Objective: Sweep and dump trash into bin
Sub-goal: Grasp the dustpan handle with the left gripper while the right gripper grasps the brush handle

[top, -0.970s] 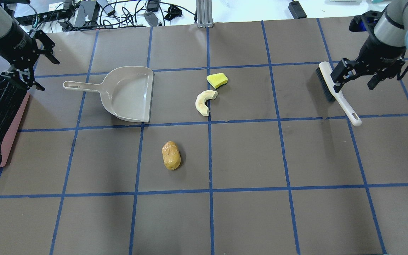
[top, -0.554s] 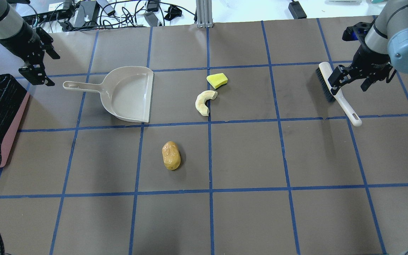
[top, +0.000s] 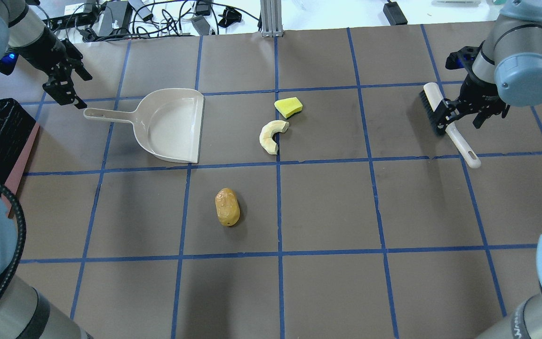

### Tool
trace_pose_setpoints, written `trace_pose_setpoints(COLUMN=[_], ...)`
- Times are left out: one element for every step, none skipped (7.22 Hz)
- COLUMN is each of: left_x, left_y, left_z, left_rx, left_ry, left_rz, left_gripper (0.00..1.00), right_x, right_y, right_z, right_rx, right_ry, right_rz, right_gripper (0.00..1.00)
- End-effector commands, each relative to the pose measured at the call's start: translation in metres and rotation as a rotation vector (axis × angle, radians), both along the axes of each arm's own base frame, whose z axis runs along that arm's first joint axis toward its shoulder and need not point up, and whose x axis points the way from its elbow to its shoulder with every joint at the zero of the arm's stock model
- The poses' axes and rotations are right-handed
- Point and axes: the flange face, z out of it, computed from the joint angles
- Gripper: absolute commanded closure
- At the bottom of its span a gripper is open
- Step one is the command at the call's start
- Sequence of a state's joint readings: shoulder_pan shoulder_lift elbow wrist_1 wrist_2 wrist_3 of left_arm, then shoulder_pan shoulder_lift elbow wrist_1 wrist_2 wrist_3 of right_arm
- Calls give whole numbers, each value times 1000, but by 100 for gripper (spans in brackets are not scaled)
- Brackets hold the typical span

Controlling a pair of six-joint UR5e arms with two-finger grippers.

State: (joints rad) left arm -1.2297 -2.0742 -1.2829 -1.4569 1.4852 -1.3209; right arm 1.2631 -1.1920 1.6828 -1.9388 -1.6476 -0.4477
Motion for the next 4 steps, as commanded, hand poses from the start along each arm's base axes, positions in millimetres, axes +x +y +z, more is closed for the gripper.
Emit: trace_pose_setpoints(left_x=[15, 16, 20, 24], left_y=[-24, -27, -29, -30], left_z=[-28, -50, -59, -69], left_rx=[68, 81, 58, 1], left_ry=[14, 21, 27, 28], left_rz=[-51, -77, -85, -84], left_gripper=[7, 6, 6, 4], right_x=[-6, -3, -1, -1], right_y=[0, 10, 15, 17], right_z=[-13, -25, -26, -25], right_rx=[31, 59, 64, 65], right_ry=[44, 38, 37, 36], right_rz=[6, 1, 0, -1], right_gripper=[0, 0, 1, 13])
